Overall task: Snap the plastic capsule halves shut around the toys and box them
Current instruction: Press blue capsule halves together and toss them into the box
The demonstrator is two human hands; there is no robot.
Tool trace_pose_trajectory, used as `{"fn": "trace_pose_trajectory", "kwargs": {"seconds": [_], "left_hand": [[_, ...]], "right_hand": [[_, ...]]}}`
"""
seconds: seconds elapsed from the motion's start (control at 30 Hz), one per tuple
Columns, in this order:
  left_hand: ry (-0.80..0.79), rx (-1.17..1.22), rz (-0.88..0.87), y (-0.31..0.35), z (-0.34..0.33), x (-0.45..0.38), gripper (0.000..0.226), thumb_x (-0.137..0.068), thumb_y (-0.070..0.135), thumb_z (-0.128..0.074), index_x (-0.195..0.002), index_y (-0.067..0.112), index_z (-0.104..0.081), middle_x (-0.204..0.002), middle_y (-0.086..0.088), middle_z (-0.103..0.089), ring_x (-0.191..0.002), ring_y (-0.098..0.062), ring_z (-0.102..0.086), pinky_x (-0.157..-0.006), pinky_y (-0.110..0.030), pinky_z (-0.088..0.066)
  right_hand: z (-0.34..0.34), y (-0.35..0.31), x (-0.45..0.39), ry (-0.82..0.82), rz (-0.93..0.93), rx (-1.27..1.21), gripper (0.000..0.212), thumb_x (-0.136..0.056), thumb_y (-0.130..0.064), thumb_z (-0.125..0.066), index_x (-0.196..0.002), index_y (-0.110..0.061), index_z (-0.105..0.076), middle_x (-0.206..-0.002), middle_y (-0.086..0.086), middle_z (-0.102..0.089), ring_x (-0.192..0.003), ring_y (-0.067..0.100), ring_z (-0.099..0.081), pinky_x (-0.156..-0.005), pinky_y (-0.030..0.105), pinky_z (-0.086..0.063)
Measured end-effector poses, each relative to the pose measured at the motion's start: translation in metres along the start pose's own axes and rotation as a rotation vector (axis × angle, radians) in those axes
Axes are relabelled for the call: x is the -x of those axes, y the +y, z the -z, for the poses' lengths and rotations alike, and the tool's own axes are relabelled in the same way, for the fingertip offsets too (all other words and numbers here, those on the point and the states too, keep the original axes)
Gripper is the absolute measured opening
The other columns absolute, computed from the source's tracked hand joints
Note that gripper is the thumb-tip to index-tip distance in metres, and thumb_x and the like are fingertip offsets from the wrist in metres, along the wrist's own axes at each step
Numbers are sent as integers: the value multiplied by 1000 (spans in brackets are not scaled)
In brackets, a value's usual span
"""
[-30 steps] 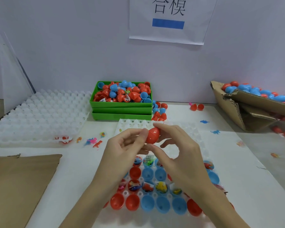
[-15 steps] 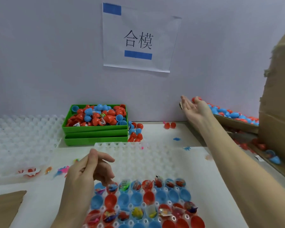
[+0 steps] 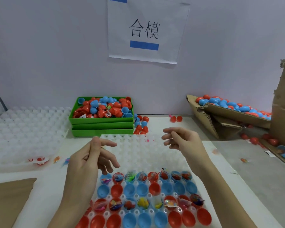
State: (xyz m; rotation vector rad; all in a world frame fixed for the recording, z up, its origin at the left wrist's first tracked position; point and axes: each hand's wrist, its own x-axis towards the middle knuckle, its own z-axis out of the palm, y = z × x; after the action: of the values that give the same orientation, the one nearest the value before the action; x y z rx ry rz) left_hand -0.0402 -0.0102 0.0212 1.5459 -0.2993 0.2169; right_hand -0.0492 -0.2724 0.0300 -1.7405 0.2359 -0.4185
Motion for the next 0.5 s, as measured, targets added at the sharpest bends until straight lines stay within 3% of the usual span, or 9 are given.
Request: {"fn": "trace_pose_trajectory", "kwargs": {"seconds": [0.1, 0.27, 0.37, 0.5], "left_hand": [[2, -30, 34, -1, 1, -1, 52, -103, 54, -33, -88, 33, -78, -68, -9, -73, -57, -18, -65, -53, -22, -53], [-59, -159, 112, -10, 3, -5, 49, -104, 52, -40, -91, 25, -79, -74, -2, -75, -60, -12, -64, -58, -26, -53], [-130, -429, 47, -15, 6, -5, 20, -102, 33, -61, -89, 35, -76, -82, 15, -73, -73, -2, -63, -66, -22, -48], [-217, -817, -14, -17, 20, -7, 15, -97, 29, -69, -88, 41, -70, -91, 23, -65, -85, -1, -58, -68, -14, -39]], "right_hand": [[-7, 3, 10, -121, 95, 230, 29, -106, -7, -50, -103, -22, -75, -88, -7, -78, -81, 11, -73, -70, 20, -58], [-14, 5, 22, -361, 240, 628, 17, -98, -18, -69, -100, -33, -77, -98, -19, -72, -94, -1, -64, -79, 15, -52], [-20, 2, 29, -473, 266, 712, 15, -96, -24, -73, -97, -38, -78, -102, -18, -66, -97, -2, -58, -80, 18, -51], [-24, 0, 33, -483, 301, 781, 15, -99, -26, -69, -102, -39, -77, -104, -19, -63, -97, -3, -54, -81, 17, -48]]}}
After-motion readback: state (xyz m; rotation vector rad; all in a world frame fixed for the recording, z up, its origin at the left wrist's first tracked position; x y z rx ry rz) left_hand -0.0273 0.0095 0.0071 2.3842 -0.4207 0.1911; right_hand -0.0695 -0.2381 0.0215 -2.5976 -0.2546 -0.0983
